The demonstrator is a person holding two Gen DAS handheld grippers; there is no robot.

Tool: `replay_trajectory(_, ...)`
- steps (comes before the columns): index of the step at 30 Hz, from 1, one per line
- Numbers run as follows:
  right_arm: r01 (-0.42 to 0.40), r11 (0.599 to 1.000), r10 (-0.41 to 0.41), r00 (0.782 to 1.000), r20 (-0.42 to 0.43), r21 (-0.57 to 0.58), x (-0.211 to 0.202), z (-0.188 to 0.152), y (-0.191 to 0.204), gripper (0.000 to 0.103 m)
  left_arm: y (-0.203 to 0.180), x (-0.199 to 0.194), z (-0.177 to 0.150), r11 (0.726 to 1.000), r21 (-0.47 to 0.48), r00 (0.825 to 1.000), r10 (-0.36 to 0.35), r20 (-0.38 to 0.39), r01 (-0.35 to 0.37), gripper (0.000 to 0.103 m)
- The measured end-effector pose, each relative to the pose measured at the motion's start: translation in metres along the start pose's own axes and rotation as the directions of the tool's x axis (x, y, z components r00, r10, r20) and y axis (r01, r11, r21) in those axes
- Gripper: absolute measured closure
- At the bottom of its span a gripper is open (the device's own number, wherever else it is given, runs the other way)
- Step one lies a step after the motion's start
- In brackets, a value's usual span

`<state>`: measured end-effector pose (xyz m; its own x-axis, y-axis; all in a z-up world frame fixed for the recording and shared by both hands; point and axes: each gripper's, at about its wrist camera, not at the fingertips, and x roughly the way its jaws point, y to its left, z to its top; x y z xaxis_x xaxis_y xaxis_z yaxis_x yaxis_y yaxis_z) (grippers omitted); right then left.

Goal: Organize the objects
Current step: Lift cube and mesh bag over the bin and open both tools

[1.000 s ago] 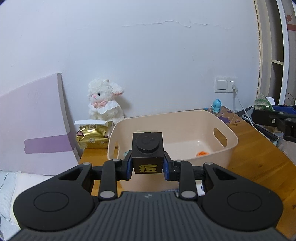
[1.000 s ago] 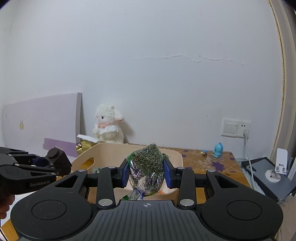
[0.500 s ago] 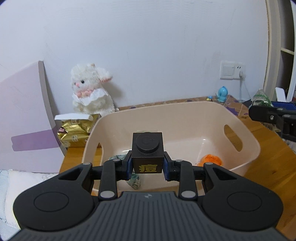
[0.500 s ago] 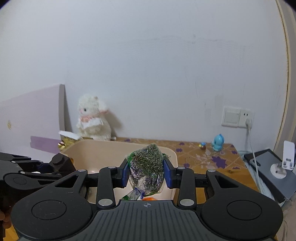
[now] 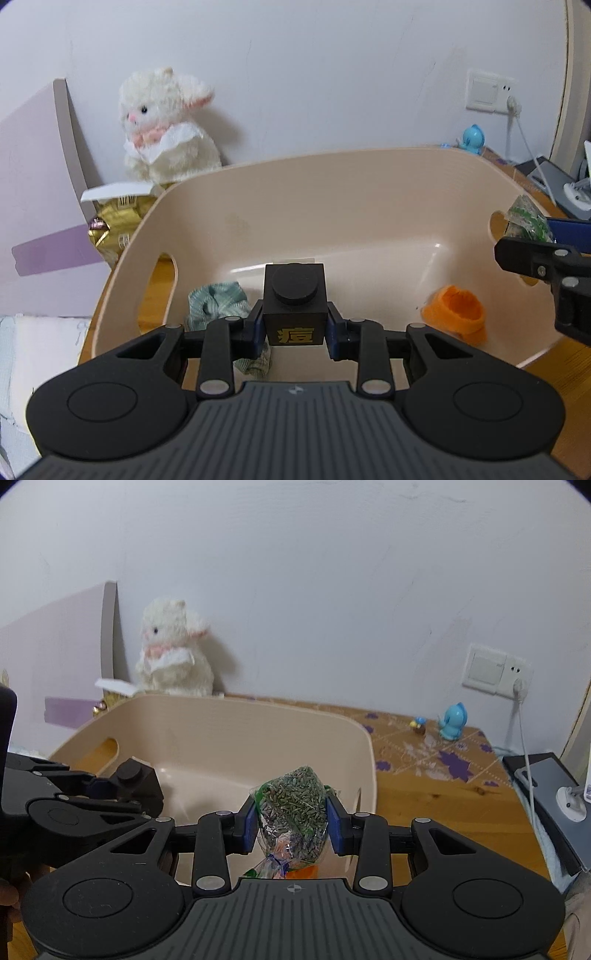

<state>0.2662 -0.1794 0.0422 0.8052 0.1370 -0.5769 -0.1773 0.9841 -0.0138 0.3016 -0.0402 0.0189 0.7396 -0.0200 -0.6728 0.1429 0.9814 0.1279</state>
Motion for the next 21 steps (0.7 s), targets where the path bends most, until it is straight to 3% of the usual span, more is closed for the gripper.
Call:
replay_trajectory(4, -0.006, 1.0, 0.006, 1.0, -0.026, 0.006, 0.007, -0.003, 0.002, 0.066, 0.005, 0.002, 0.0, 1.0, -0.024, 1.0, -0.019, -0.015, 0.019, 0.069)
replay_trajectory(6, -0.008, 1.0, 0.009, 0.999, -0.031, 0.01, 0.007, -0.003, 0.002, 0.055, 0.005, -0.002, 0.0, 0.999, -0.021, 1.0, -0.026, 0.001, 0.026, 0.067)
replay_trajectory(8, -0.012, 1.0, 0.012, 1.0, -0.015, 0.016, 0.003, -0.001, 0.001, 0.053, 0.005, -0.008, 0.002, 1.0, -0.012, 1.0, -0.025, 0.006, 0.026, 0.055)
replay_trajectory(10, -0.009, 1.0, 0.009, 1.0, 0.0, 0.026, -0.004, 0.001, -0.001, 0.041, 0.003, -0.018, 0.003, 1.0, 0.0, 0.999, -0.014, 0.039, 0.014, 0.037)
replay_trajectory(12, -0.017, 0.999, 0.016, 1.0, 0.018, 0.04, -0.013, 0.004, -0.003, 0.039, 0.001, -0.028, 0.004, 1.0, 0.011, 0.998, -0.004, 0.066, 0.003, 0.033)
replay_trajectory(21, -0.034, 0.997, 0.027, 0.995, 0.098, 0.07, -0.065, 0.009, -0.011, 0.023, 0.007, -0.076, 0.0, 1.0, -0.021, 0.993, -0.002, 0.117, 0.004, 0.025)
